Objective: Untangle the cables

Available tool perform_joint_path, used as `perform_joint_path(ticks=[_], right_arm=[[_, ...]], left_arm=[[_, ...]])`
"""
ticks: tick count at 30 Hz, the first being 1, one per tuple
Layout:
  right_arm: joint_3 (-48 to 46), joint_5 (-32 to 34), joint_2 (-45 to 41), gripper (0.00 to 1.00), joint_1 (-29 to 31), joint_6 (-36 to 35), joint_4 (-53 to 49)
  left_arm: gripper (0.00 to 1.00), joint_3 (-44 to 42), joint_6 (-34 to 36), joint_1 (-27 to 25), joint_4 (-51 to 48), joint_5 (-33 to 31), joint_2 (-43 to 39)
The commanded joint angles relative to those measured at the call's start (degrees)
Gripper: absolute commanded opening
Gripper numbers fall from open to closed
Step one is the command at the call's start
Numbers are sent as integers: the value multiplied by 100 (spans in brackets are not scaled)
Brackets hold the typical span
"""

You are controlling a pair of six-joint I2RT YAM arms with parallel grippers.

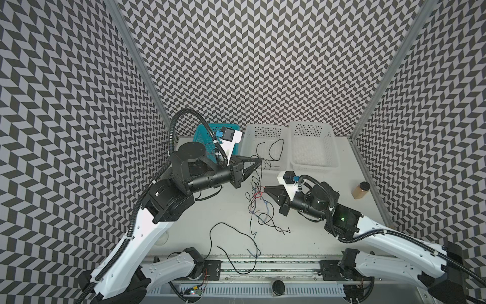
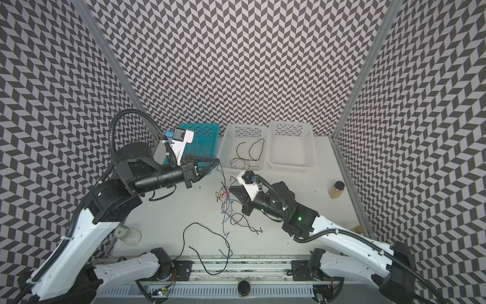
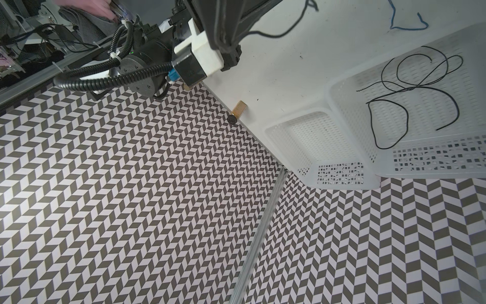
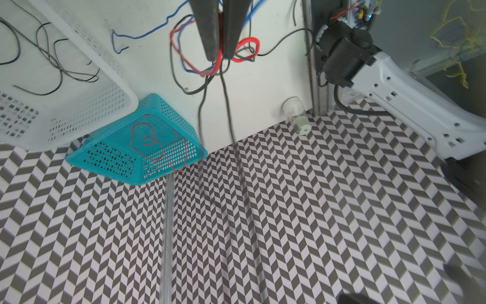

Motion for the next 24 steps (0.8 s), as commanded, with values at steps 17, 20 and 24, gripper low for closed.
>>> perform_joint_path(ticks=[17,20,24], right_arm=[[-1968,2390,-1938,0,-1673,2539,-1687],[-2150,2108,-1900,0,-2054,2907,-1809],[-2422,2004,-1540,0,-2239,3292,-1849]], left_arm=[[0,1475,956,817,-1169,-1349,-527],[0,1681,996,822,-1133,-1490,-549],[0,1993,1070,824,-1110,-1586,-479]])
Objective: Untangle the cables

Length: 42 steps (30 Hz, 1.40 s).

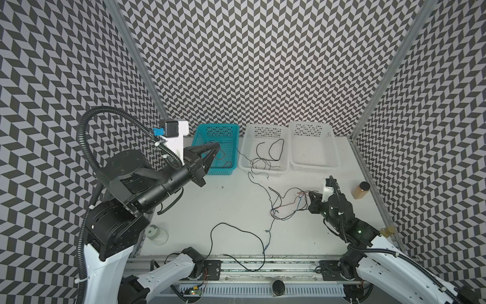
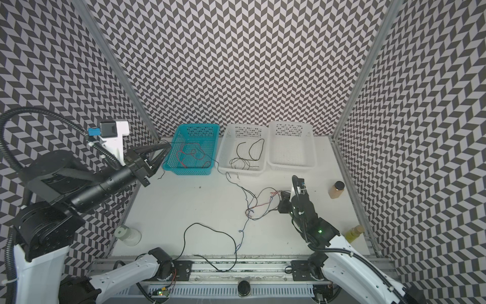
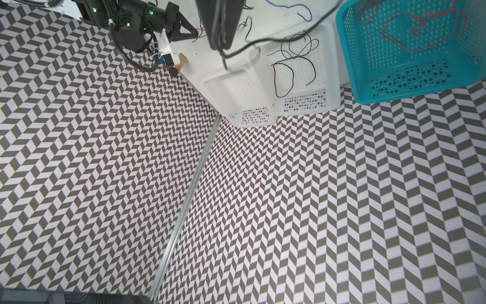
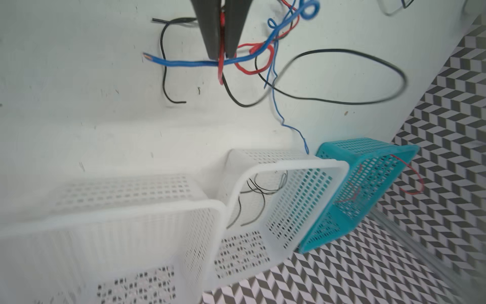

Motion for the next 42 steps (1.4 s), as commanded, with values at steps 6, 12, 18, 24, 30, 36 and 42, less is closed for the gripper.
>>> perform_joint_path(ticks=[6,12,18,24,30,36,42], right_arm=[[-415,-253,442,0,-85,533,363],[-701,-502,313,0,-85,251,780],[-884,-1030,-179,0,-85,-68,962],[-811,-1321,-739,0,-85,-289,656],[-636,-1521,-1292,0,-85,-332,241],[-388,-1620,-1840,0,-85,-370,-129],[-63,-1797,-1948,0,-85,-457,-294]], left_arm=[[0,685,42,30,159,255,399],[0,996,45,35,477,735,1059],[0,1363,93,99,854,996,1992],[0,1811,34,443,1346,1491,3255],[0,2052,63,673,1746,1435,4494],[0,2134,98,779,1891,1406,5628],[0,2173,52,883,2024,1397,6584]])
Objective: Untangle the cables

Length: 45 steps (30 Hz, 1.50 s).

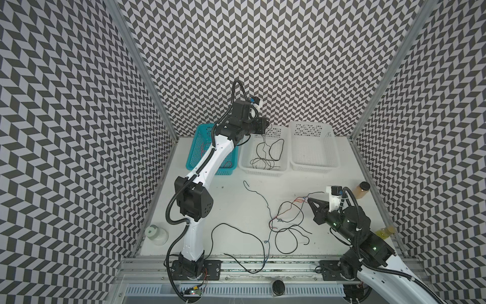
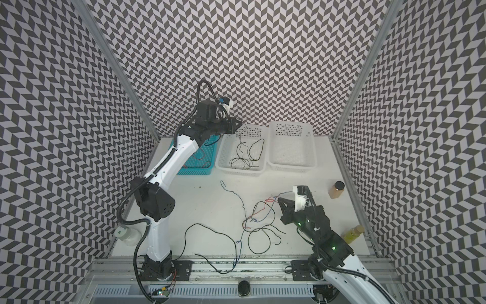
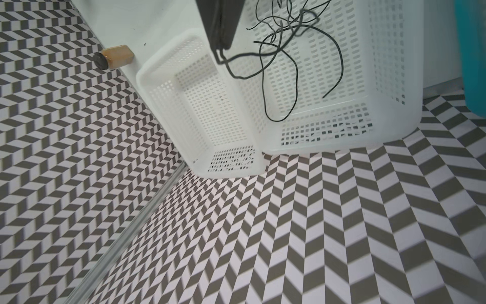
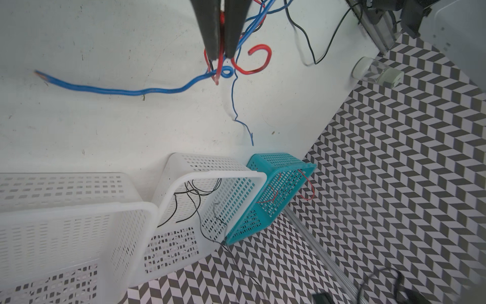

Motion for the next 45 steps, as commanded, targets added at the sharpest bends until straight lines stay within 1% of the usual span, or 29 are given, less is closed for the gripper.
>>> perform_joint_path(ticks=[1,2,4,5,7,8,11,14,17,20,25,28,32,35,38,45], right_arm=[[210,-154,-62,0,-20,-110,26],[433,-170,-53,0,-20,-134,25],[528,-174,-44,0,-20,-163,62],[581,-172,-29,0,-19,-196,73],[715,-126,37,0,-20,-259,70],[792,-112,98,0,-20,-319,56],[1060,-29,345,0,-20,-442,53],[1215,-3,562,0,-20,-518,360],[1456,57,757,0,-20,-552,546],[2002,94,1119,0,-20,-696,279],[2781,-84,1700,0,-20,-787,87],[3142,-183,1962,0,-20,-804,-18],[3411,-498,2125,0,-20,-866,119],[3650,-683,2280,0,-20,-964,76],[3816,-707,2411,0,-20,-1027,32],[4032,-606,2655,0,-20,-1118,113]], left_arm=[[1,195,-28,81,234,84,294],[8,225,-61,90,213,171,397],[22,209,-80,92,206,170,487],[27,172,-82,97,222,183,501],[32,144,-56,92,167,178,478],[37,125,-47,90,125,169,438],[46,-97,-78,90,93,154,152],[57,-561,-200,85,262,193,-407],[63,-1288,-345,73,553,318,-1144],[64,-2124,-411,25,727,327,-1944],[67,-3576,-584,-101,1005,169,-3225],[67,-4339,-981,-165,1228,233,-3862],[68,-5315,-1348,-323,1477,437,-4599],[67,-5908,-1433,-457,1512,656,-5098],[67,-6415,-1431,-554,1437,798,-5568],[67,-7219,-1474,-1020,1156,907,-6331]])
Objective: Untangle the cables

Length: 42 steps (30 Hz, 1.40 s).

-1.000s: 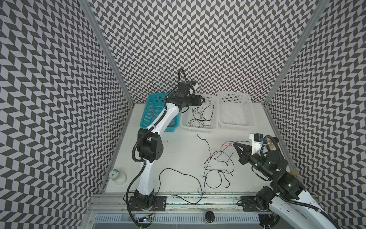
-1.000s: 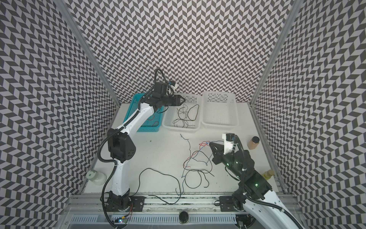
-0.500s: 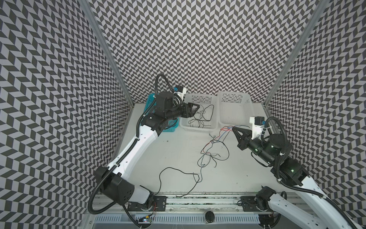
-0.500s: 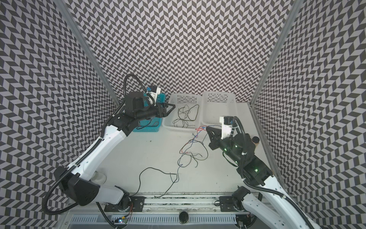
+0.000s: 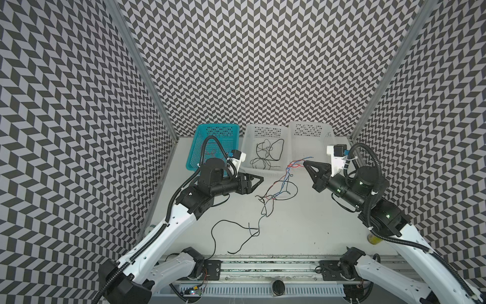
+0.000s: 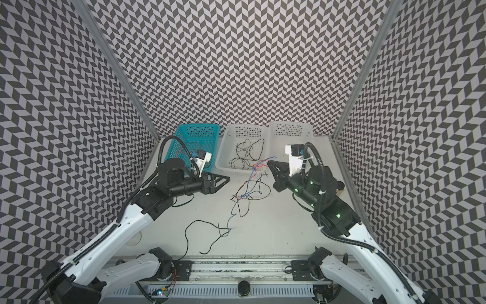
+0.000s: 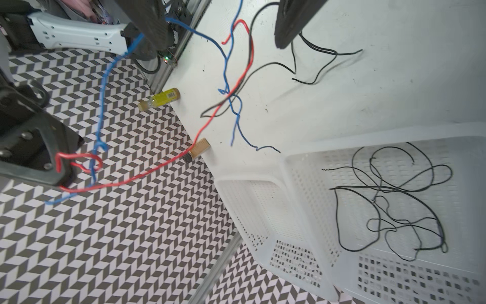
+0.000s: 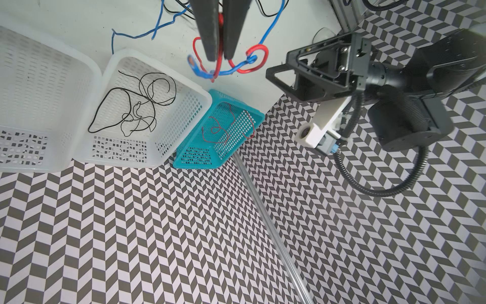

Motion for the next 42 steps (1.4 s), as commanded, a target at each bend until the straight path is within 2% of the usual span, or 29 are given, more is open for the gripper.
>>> perform_joint_path(ticks=[1,7,17,21,27,35,42], right_arm=[[300,-46,89,0,-20,-155,303],[675,-198,340,0,-20,-202,251],[828,-264,387,0,-20,-141,272],[778,-444,362,0,-20,-5,411],[690,-587,334,0,-18,80,488],[567,-864,284,0,-20,244,627],[444,-774,216,0,-20,261,637]], left_arm=[[67,-368,-85,-280,-80,110,-284],[65,-712,28,-658,-394,-211,-252],[62,-1079,48,-851,-534,-522,-279],[61,-1130,-84,-876,-291,-644,-186],[52,-1023,-120,-897,35,-591,195],[48,-935,4,-905,57,-760,427],[25,-941,17,-905,56,-767,354]])
